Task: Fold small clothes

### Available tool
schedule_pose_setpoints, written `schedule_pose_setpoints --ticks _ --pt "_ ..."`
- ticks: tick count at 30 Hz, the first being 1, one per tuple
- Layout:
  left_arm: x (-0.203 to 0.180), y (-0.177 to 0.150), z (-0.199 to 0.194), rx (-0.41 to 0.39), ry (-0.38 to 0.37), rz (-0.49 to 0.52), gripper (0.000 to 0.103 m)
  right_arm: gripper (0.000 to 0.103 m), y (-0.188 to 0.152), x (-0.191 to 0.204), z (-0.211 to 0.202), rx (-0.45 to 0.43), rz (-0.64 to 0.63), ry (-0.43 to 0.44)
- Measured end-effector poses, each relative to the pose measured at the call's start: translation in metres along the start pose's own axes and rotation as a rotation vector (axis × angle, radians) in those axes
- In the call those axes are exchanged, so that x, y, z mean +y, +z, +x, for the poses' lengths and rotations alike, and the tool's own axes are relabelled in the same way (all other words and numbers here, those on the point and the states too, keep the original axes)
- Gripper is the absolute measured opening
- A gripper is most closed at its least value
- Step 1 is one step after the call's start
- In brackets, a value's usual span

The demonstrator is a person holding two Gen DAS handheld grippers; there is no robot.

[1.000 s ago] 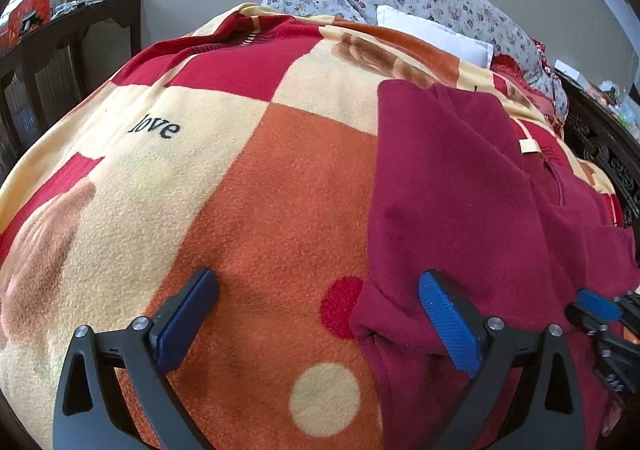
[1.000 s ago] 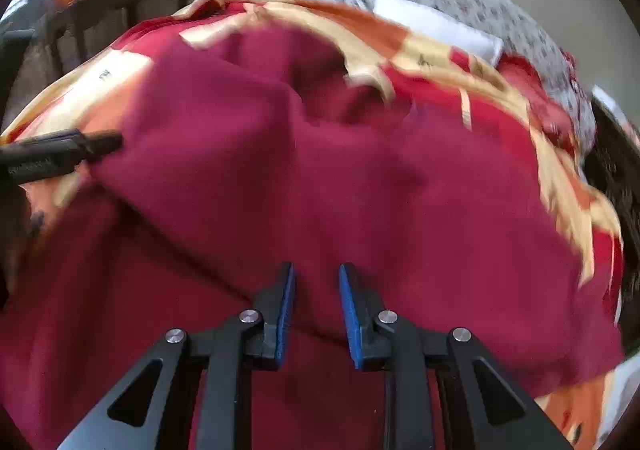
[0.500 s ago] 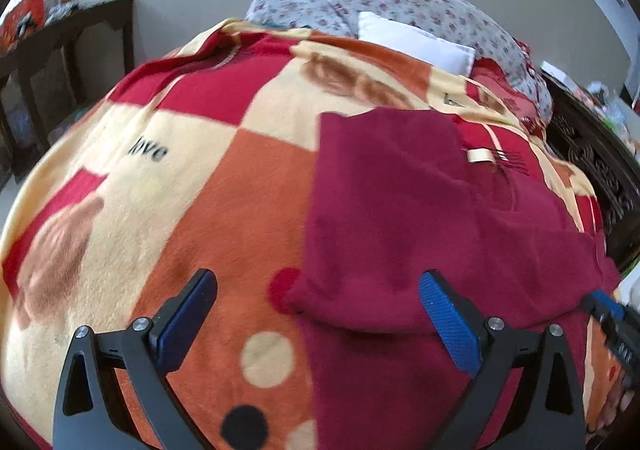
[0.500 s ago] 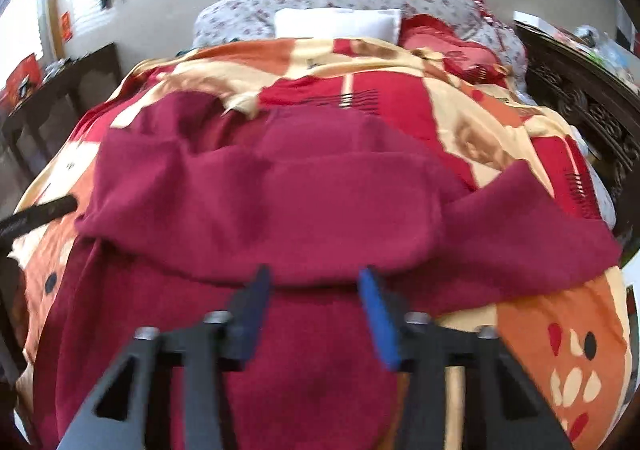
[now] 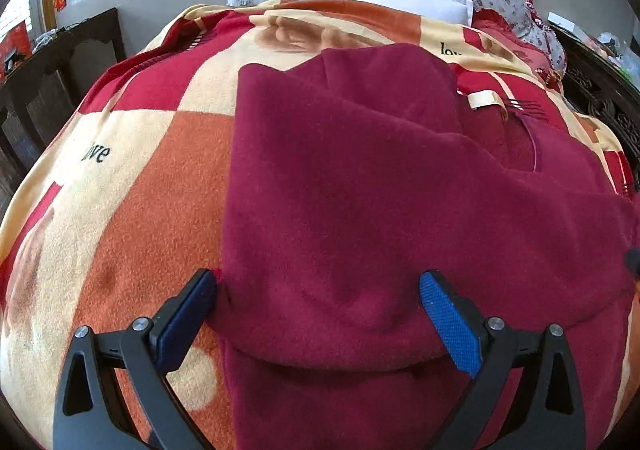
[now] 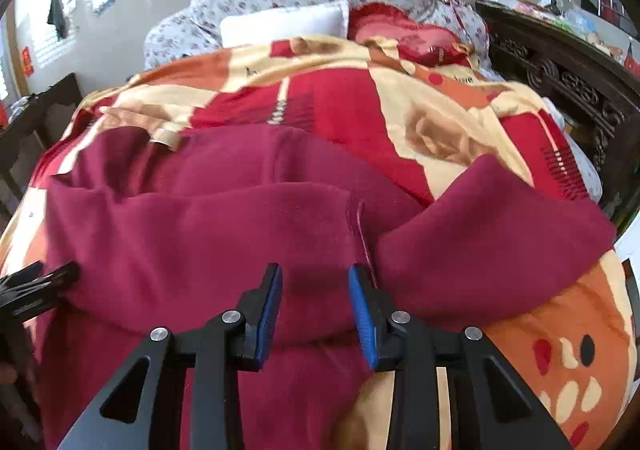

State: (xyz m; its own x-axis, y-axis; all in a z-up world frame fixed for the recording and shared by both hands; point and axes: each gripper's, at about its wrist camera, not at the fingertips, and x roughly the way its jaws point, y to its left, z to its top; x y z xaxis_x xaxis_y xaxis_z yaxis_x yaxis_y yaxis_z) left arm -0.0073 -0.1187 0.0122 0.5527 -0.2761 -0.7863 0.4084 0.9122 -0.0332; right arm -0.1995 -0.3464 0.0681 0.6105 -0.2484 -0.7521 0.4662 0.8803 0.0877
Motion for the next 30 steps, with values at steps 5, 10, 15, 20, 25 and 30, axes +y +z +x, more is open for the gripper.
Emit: schedule_pose_setpoints --ticks 5,10,15,20,25,30 --pt "-0.001 -0.004 -0.002 -0.011 0.016 0.002 0.101 0.039 -0.014 0.006 -0.005 0.013 -0.028 0.023" --pt "-0.004 -0.003 -0.005 -0.011 0.026 0.012 0.101 0.039 -0.022 0.01 0.015 0.055 -0.049 -0.014" --pt "-0.007 -0.001 -0.015 -0.011 0.007 0.012 0.101 0.046 -0.023 0.005 -0.001 0.055 -0.02 0.024" --pt "-0.024 0.003 -0.032 -0.041 -0.061 0.026 0.101 0.067 -0.027 -0.025 -0.015 0.033 0.07 0.026" --pt "-0.057 0.003 -0.024 -0.002 -0.115 0.094 0.101 0.067 -0.03 -0.082 -0.02 0.025 0.236 -0.021" --pt "-0.087 -0.001 -0.014 -0.003 -0.083 0.204 0.101 0.074 -0.037 -0.17 -0.026 0.002 0.479 -0.106"
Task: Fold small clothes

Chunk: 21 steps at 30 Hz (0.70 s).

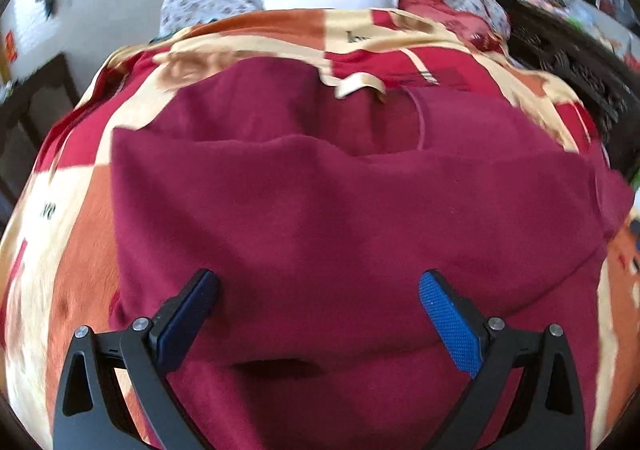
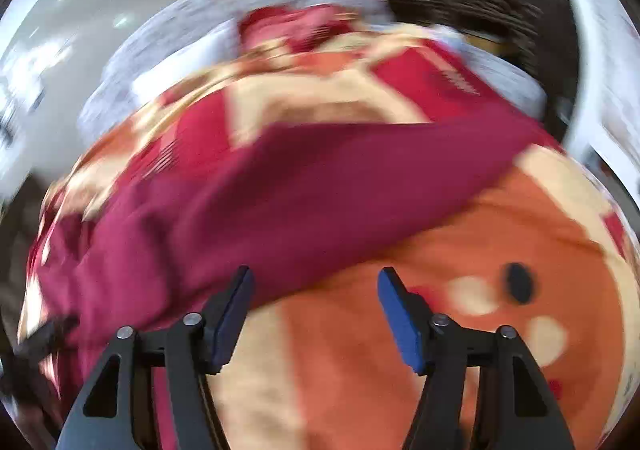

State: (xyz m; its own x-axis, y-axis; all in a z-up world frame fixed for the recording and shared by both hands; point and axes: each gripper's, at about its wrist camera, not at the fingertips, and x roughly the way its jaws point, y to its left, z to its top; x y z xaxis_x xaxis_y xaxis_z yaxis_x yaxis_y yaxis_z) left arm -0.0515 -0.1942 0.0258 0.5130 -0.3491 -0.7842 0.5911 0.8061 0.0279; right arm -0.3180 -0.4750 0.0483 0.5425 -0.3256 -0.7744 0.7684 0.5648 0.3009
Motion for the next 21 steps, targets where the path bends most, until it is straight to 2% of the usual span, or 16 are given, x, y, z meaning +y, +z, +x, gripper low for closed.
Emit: schedule_pose_setpoints --ticks 3,6,8,11,13,14,18,21 --pt "-0.001 -0.002 0.008 0.019 -0.005 -0.011 0.101 0.075 0.017 -0.047 0.018 0.022 0.145 -0.038" --pt "0.001 -0.002 0.015 0.028 -0.016 -0.021 0.101 0.074 0.028 -0.087 0.04 0.032 0.312 0.004" --pt "0.002 -0.003 0.014 0.026 -0.021 -0.021 0.101 0.075 0.033 -0.101 0.048 -0.016 0.389 0.058" --pt "0.003 -0.001 0.017 0.035 -0.036 -0.025 0.101 0.073 0.045 -0.105 0.058 -0.082 0.422 0.1" --pt "0.005 0.001 0.019 0.045 -0.05 -0.03 0.101 0.035 0.051 -0.102 0.064 -0.093 0.423 0.097" --pt "0.007 0.002 0.019 0.05 -0.063 -0.034 0.101 0.007 0.054 -0.101 0.066 -0.084 0.416 0.106" --pt "0.019 0.006 0.016 0.061 -0.139 -0.075 0.101 0.007 0.062 -0.085 0.025 -0.199 0.345 0.183" --pt "0.038 0.011 0.012 0.077 -0.23 -0.17 0.101 0.008 0.07 -0.046 -0.025 -0.28 0.19 0.238"
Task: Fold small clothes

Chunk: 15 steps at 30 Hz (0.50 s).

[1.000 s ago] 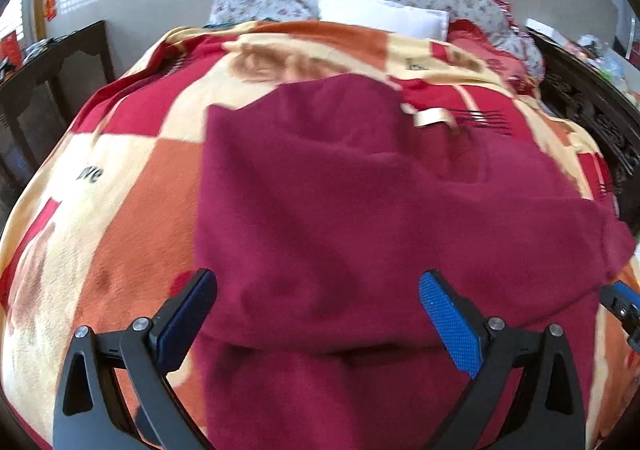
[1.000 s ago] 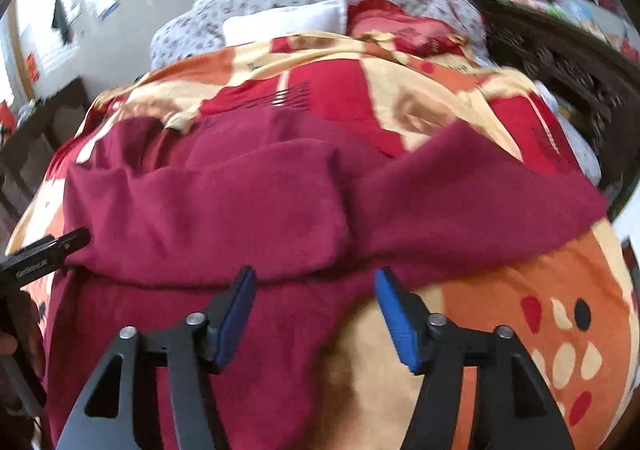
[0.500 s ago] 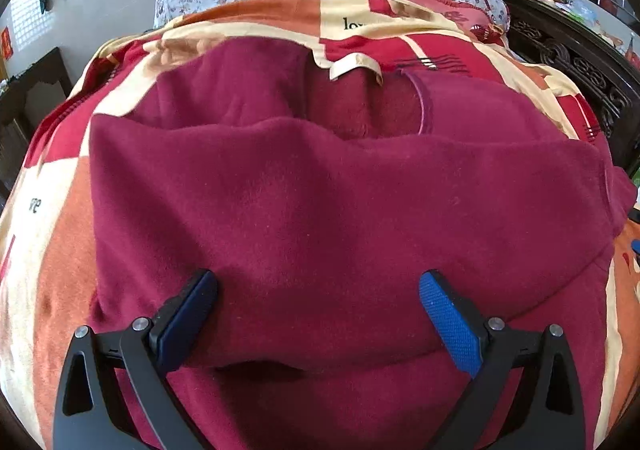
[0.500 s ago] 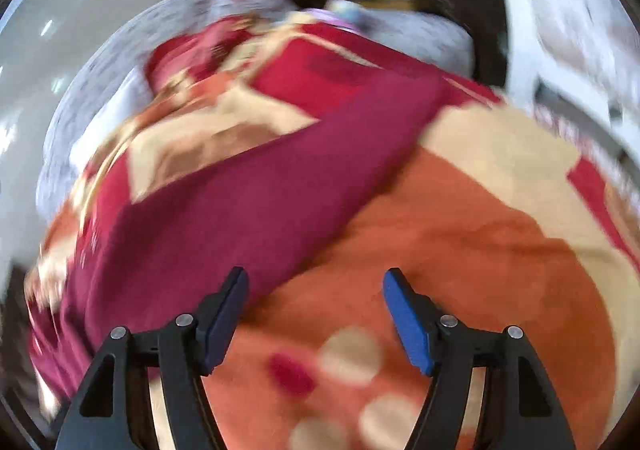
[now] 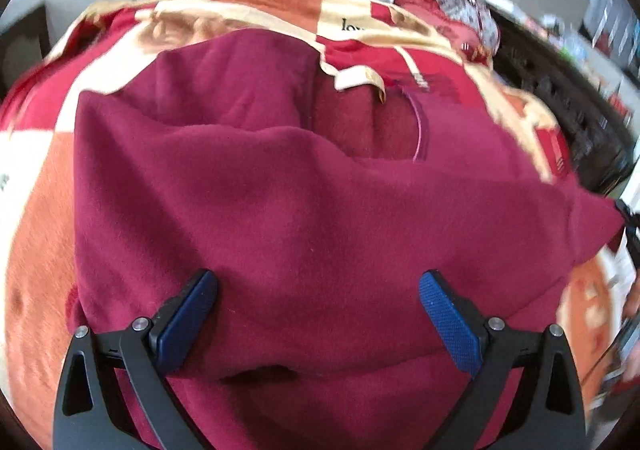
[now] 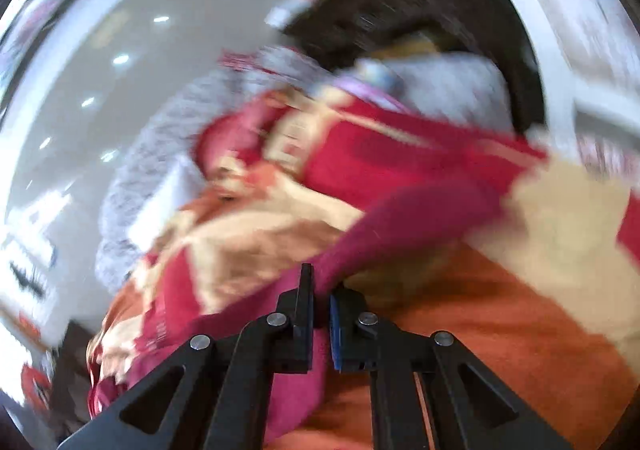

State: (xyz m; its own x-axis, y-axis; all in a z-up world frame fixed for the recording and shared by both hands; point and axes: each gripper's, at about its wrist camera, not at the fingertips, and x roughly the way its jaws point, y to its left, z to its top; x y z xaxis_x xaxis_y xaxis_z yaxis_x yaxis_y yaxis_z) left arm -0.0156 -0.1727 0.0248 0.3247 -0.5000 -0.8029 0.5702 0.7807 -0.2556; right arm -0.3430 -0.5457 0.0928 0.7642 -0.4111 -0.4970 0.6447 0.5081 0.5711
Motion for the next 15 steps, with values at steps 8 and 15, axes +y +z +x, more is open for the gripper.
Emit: schedule_pose_setpoints --ticks 8,15 --pt "0.021 0.005 -0.024 -0.03 -0.013 -0.076 0.101 0.008 -0.035 0.143 -0.031 0.047 -0.302 0.243" --pt "0.043 0.006 -0.035 -0.052 -0.002 -0.135 0.101 0.008 -0.163 0.247 0.014 0.293 -0.71 0.31"
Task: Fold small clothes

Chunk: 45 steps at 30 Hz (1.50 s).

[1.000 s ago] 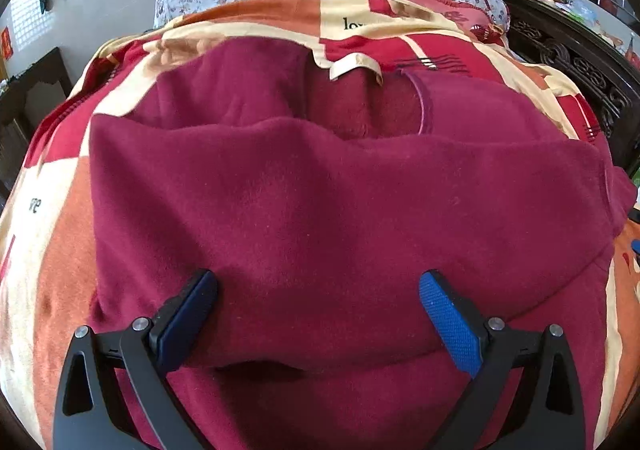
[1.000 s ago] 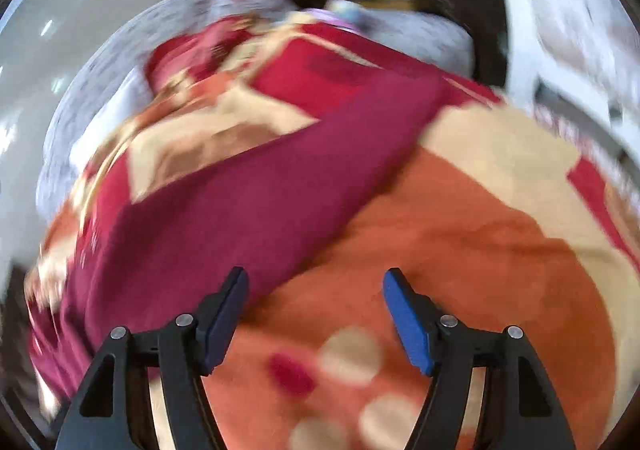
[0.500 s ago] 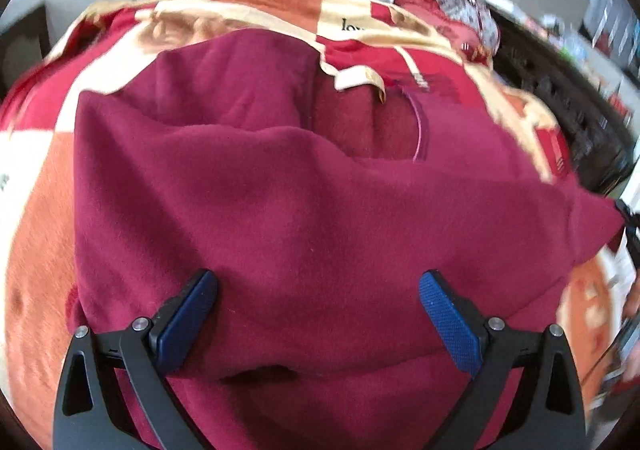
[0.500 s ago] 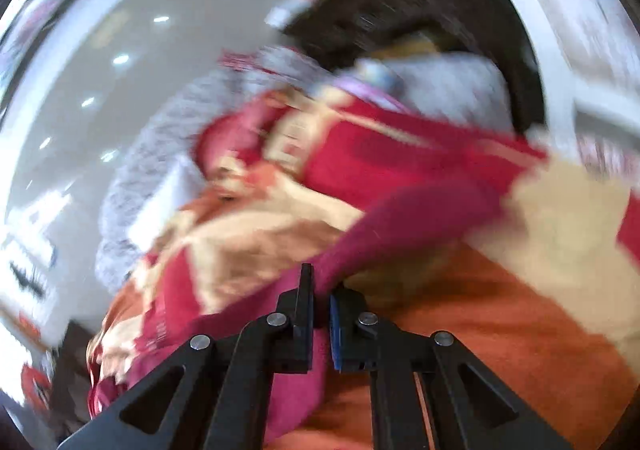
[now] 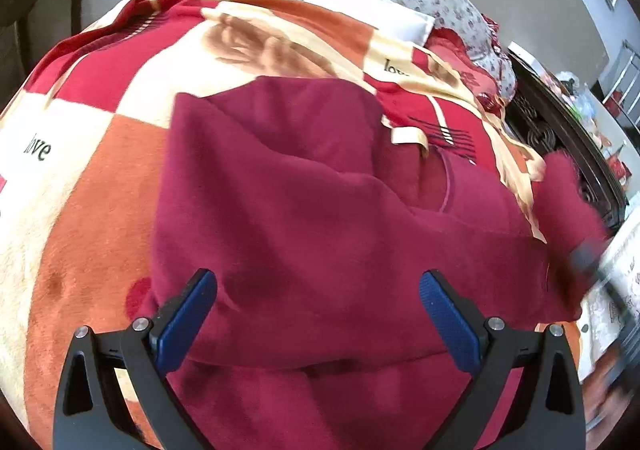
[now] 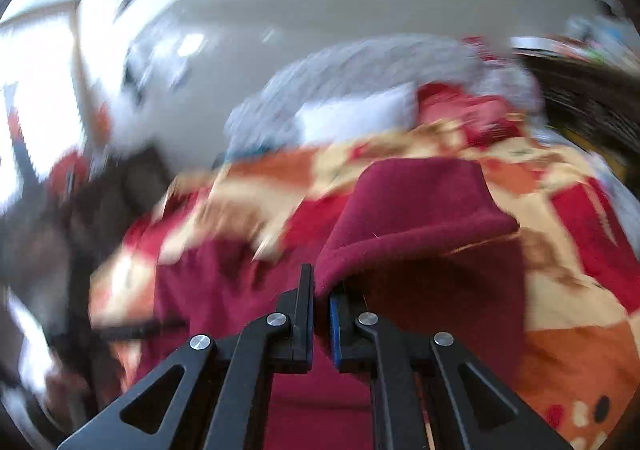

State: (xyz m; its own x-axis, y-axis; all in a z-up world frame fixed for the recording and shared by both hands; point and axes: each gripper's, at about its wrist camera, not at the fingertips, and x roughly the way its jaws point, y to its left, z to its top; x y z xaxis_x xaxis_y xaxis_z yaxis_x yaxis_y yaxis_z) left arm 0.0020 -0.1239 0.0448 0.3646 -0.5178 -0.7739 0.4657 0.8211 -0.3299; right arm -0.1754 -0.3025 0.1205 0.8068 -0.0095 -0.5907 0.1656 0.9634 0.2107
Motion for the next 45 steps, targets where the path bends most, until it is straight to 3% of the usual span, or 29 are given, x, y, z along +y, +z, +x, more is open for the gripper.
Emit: schedule_pose_setpoints --ticks 2,4,5,6,12,14,18,22,24,28,31,38,45 --pt "0.002 0.0 0.002 0.01 0.0 -0.003 0.101 0.009 -0.02 0.021 0.032 0.105 -0.074 -0.005" --pt "0.004 -0.002 0.003 0.019 -0.003 -0.003 0.101 0.026 -0.038 0.033 0.055 0.178 -0.122 -0.024" --pt "0.004 -0.003 0.003 0.022 -0.006 -0.003 0.101 0.042 -0.045 0.033 0.058 0.194 -0.118 -0.016" --pt "0.004 -0.003 0.003 0.022 -0.011 -0.001 0.101 0.048 -0.048 0.031 0.057 0.196 -0.106 -0.013" --pt "-0.002 -0.001 0.003 0.016 -0.053 -0.01 0.101 0.065 -0.044 0.01 0.021 0.12 -0.061 -0.014" --pt "-0.006 -0.001 0.005 0.023 -0.057 -0.016 0.101 0.066 -0.036 0.002 0.013 0.075 -0.022 -0.015" --pt "-0.001 -0.004 -0.003 0.0 -0.076 -0.02 0.101 0.067 -0.028 0.006 0.028 0.09 0.048 0.069" --pt "0.015 -0.004 -0.008 -0.011 -0.109 -0.082 0.101 0.067 -0.045 0.029 0.051 0.175 -0.015 0.111" --pt "0.017 -0.004 -0.006 -0.004 -0.107 -0.082 0.101 0.067 -0.052 0.037 0.054 0.19 -0.06 0.093" --pt "0.007 -0.007 0.003 0.016 -0.098 -0.046 0.101 0.067 -0.05 0.029 0.037 0.162 -0.024 0.1" --pt "-0.001 -0.007 0.002 0.007 -0.106 -0.034 0.101 0.076 -0.049 0.013 0.016 0.137 0.024 0.112" --pt "-0.005 -0.01 0.0 0.022 -0.124 -0.031 0.101 0.079 -0.064 -0.019 -0.023 0.106 0.094 0.082" --pt "0.019 -0.016 -0.003 0.019 -0.203 -0.145 0.101 0.079 -0.072 -0.035 -0.028 0.107 0.18 0.109"
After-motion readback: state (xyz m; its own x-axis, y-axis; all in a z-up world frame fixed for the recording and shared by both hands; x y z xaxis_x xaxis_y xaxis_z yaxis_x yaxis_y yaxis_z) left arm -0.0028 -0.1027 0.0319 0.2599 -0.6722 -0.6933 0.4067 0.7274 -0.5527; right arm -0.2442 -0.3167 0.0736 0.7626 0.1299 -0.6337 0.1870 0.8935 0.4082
